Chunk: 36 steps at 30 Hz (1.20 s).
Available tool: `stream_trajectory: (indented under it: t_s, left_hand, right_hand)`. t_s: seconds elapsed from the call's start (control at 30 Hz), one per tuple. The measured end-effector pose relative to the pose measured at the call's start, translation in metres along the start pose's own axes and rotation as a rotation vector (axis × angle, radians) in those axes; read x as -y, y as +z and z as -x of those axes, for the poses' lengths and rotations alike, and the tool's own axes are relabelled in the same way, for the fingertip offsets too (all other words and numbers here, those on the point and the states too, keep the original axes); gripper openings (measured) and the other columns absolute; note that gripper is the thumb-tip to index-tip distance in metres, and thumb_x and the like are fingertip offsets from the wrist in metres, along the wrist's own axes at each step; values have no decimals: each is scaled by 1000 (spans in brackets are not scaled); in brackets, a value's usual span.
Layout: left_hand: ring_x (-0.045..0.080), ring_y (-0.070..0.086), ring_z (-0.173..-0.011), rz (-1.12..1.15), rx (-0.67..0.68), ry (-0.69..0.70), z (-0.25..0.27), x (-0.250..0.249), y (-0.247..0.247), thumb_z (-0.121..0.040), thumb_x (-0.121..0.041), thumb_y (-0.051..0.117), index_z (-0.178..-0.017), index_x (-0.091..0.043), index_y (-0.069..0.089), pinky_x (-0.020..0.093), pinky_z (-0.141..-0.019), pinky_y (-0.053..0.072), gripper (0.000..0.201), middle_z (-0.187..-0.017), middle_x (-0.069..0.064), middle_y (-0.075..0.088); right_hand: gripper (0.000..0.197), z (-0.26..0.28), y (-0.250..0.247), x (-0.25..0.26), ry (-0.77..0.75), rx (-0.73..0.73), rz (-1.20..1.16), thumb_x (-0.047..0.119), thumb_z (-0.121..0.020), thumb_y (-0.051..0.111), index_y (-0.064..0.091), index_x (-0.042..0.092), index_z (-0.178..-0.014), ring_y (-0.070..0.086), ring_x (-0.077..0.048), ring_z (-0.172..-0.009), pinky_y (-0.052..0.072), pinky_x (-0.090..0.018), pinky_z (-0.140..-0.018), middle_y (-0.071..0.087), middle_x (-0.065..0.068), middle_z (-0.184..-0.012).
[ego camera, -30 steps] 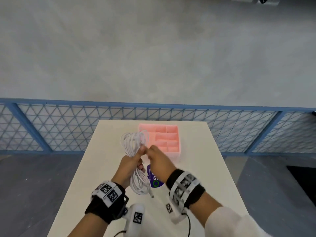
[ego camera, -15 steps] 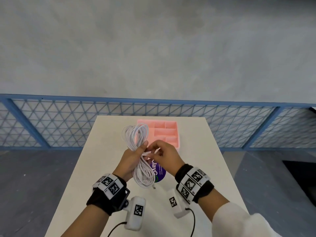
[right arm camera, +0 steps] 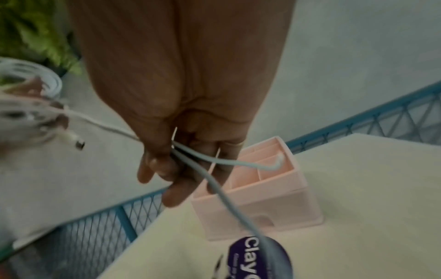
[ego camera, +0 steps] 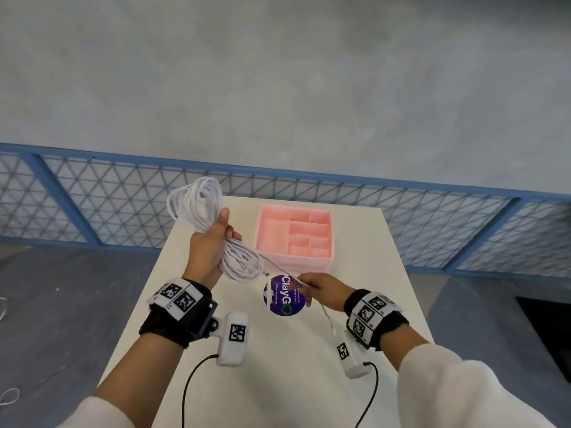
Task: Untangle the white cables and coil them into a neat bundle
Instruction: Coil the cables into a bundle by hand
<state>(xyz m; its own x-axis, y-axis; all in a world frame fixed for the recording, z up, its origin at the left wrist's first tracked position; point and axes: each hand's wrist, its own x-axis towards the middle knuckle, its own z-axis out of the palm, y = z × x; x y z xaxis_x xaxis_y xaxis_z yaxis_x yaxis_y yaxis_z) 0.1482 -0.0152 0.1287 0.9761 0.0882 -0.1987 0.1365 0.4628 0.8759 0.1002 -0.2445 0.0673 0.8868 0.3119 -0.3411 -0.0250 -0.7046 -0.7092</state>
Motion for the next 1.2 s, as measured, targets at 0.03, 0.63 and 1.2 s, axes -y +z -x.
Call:
stream_trajectory:
  t_s: [0.03, 0.63, 1.2]
  left_hand:
    - [9, 54, -48, 14, -15, 31, -3, -4, -3, -86, -30, 62, -79, -19, 57, 25, -55, 52, 13, -44, -7, 49]
    - [31, 66, -82, -139, 101, -83, 32, 52, 30, -83, -24, 64, -91, 4, 68, 38, -75, 52, 29, -85, 22, 68]
    - [21, 63, -65, -161, 436, -237, 46, 54, 13, -59, -30, 83, -97, -8, 68, 29, -60, 54, 47, -73, 12, 68]
  right_hand:
    - [22, 2, 2, -1, 25, -14, -24, 12, -95, 41, 55, 28, -89, 51, -11, -63, 43, -21, -66, 51, 8, -65]
    - [16, 4, -17, 89, -580, -314, 328, 13, -76, 64, 76, 16, -87, 54, -21, -84, 31, -33, -79, 67, -9, -79]
    - [23, 10, -35, 84, -289, -164, 183, 26, -59, 84, 64, 19, -69, 52, -12, -73, 37, -33, -85, 57, 11, -68]
